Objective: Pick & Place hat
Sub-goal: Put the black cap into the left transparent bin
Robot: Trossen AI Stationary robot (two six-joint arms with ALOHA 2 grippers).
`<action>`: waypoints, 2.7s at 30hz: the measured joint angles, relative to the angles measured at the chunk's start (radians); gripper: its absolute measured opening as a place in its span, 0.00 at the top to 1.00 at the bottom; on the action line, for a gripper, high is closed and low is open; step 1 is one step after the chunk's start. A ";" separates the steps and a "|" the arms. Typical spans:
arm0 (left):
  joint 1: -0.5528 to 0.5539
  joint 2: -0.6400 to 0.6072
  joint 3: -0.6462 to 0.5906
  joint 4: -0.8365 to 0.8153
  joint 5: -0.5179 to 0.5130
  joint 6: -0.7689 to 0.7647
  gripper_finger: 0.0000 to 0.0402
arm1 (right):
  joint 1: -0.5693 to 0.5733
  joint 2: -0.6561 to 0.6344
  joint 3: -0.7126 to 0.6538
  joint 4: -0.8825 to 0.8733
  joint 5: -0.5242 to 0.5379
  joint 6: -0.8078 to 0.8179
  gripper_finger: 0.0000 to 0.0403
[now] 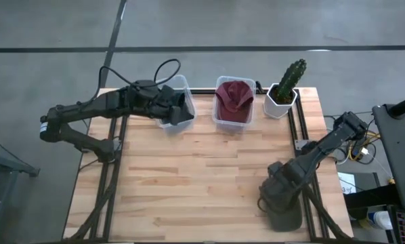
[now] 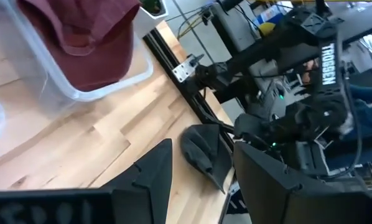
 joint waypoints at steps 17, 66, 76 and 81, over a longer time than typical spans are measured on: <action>0.000 0.000 0.000 0.017 0.041 0.081 0.59 | 0.235 0.000 -0.114 0.223 -0.065 0.521 0.46; 0.000 0.000 -0.008 0.017 0.034 0.046 0.59 | 0.342 0.101 -0.323 0.474 -0.025 0.486 0.93; 0.001 0.000 -0.013 0.016 0.067 0.045 0.59 | 0.280 0.091 -0.227 0.492 0.163 0.499 0.97; 0.000 -0.001 -0.013 0.004 0.109 0.045 0.59 | 0.233 0.085 -0.167 0.420 0.309 0.491 0.97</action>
